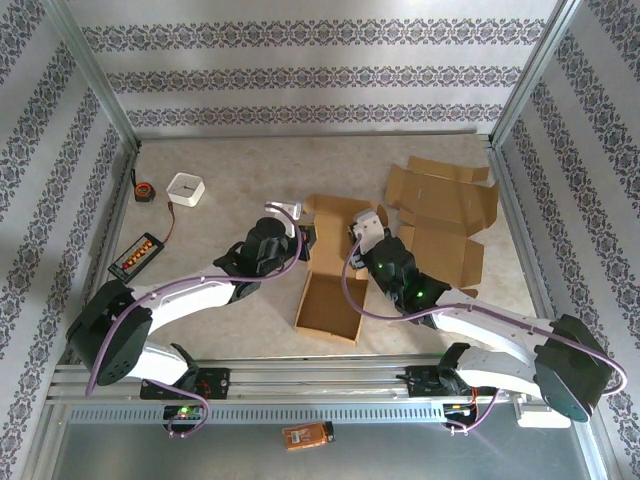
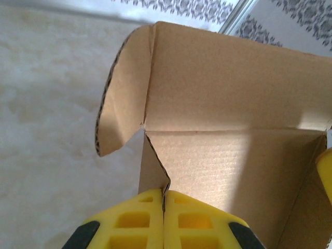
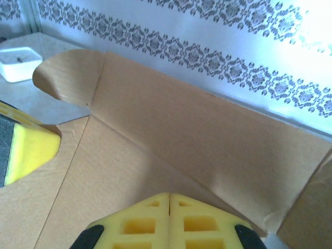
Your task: Fold the paper box
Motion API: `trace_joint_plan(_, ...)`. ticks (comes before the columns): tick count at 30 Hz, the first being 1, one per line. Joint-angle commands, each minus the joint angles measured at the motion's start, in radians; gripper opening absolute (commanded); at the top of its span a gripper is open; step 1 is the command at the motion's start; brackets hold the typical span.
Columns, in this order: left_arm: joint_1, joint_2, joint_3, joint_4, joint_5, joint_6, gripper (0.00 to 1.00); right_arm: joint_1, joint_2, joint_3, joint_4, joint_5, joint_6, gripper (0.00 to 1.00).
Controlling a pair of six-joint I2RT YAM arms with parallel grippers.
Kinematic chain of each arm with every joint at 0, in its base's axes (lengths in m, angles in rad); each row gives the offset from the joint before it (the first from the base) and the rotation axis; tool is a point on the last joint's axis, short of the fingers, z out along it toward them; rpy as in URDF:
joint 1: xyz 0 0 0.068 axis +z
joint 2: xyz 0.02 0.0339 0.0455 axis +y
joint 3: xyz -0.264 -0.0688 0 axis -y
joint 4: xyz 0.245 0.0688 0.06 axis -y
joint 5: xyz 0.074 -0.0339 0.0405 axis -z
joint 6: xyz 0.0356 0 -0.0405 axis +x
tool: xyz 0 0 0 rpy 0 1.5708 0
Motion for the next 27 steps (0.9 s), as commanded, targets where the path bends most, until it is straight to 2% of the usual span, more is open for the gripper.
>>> trace_joint_plan(1, -0.065, 0.021, -0.025, 0.112, 0.048, -0.065, 0.06, 0.037, 0.001, -0.047, 0.043, -0.076, 0.003, 0.03)
trace_joint_plan(7, -0.112, 0.043, -0.05, 0.118, 0.004, -0.105, 0.06, 0.057, -0.022, -0.12, 0.051, -0.044, 0.007, 0.03)
trace_joint_plan(15, -0.169, -0.004, -0.152, 0.149, -0.063, -0.144, 0.06, 0.102, -0.169, -0.246, -0.002, -0.016, 0.066, 0.06)
trace_joint_plan(17, -0.173, -0.024, -0.173, 0.154, -0.073, -0.146, 0.06, 0.107, -0.226, -0.243, -0.054, -0.033, 0.089, 0.07)
trace_joint_plan(19, -0.175, -0.048, -0.186, 0.149, -0.09, -0.138, 0.06, 0.107, -0.291, -0.19, -0.188, -0.053, 0.12, 0.12)
trace_joint_plan(20, -0.176, -0.06, -0.187, 0.142, -0.098, -0.125, 0.06, 0.105, -0.317, -0.13, -0.252, -0.07, 0.126, 0.16)
trace_joint_plan(23, -0.176, -0.089, -0.178, 0.116, -0.118, -0.074, 0.06, 0.085, -0.383, 0.008, -0.453, -0.195, 0.061, 0.42)
trace_joint_plan(24, -0.176, -0.094, -0.17, 0.105, -0.122, -0.054, 0.06, 0.073, -0.393, 0.052, -0.506, -0.254, 0.004, 0.6)
trace_joint_plan(25, -0.176, -0.097, -0.159, 0.093, -0.125, -0.034, 0.06, 0.059, -0.396, 0.086, -0.546, -0.293, -0.05, 0.73)
trace_joint_plan(27, -0.176, -0.104, -0.141, 0.071, -0.129, 0.009, 0.05, -0.004, -0.362, 0.169, -0.633, -0.37, -0.202, 0.84)
